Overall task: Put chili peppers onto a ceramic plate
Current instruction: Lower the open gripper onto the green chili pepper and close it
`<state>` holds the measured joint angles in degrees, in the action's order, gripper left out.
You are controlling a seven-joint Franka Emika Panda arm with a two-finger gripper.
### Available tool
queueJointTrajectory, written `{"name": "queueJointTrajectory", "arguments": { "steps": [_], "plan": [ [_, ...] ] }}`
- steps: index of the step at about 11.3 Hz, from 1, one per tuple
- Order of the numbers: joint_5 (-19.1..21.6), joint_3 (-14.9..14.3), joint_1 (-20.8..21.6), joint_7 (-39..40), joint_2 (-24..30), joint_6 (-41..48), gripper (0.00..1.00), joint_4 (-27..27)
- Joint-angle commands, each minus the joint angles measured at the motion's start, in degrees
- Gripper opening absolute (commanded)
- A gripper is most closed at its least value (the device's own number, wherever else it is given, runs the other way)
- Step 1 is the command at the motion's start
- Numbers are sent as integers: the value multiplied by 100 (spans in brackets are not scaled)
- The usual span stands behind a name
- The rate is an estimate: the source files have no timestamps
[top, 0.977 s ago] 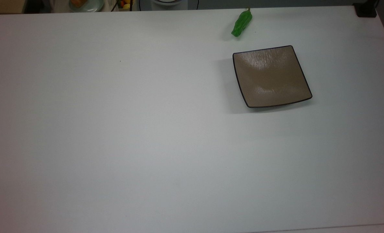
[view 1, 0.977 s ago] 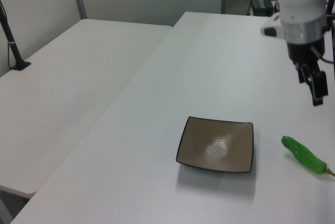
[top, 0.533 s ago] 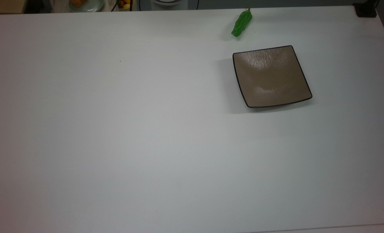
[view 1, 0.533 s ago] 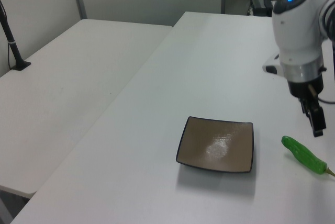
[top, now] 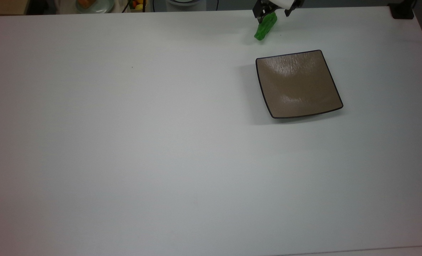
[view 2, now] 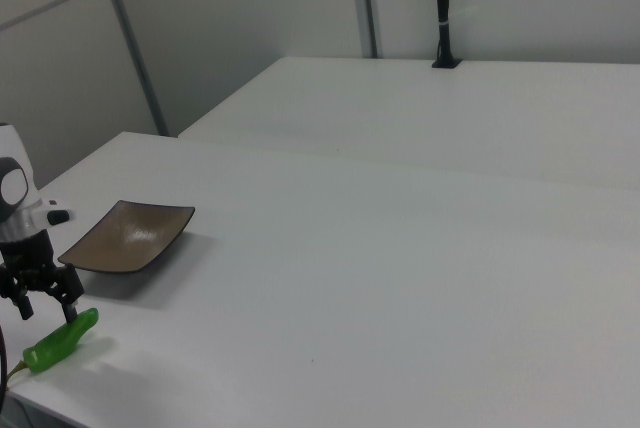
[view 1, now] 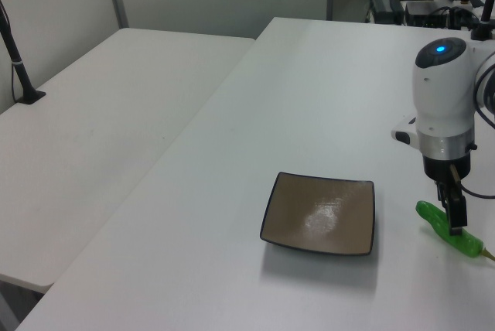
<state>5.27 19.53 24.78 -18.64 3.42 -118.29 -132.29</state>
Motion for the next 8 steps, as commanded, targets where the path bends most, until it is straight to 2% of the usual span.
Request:
{"name": "queueJointTrajectory", "arguments": {
  "steps": [1, 6, 7, 8],
  "plan": [
    [141, -2, -43, -61, 54, -545, 100, -384],
    [97, -2, -105, -17, -148, -942, 100, -596],
    [80, -2, -105, -8, -192, -951, 96, -596],
    [71, -2, -114, -8, -201, -951, 89, -596]
  ]
}}
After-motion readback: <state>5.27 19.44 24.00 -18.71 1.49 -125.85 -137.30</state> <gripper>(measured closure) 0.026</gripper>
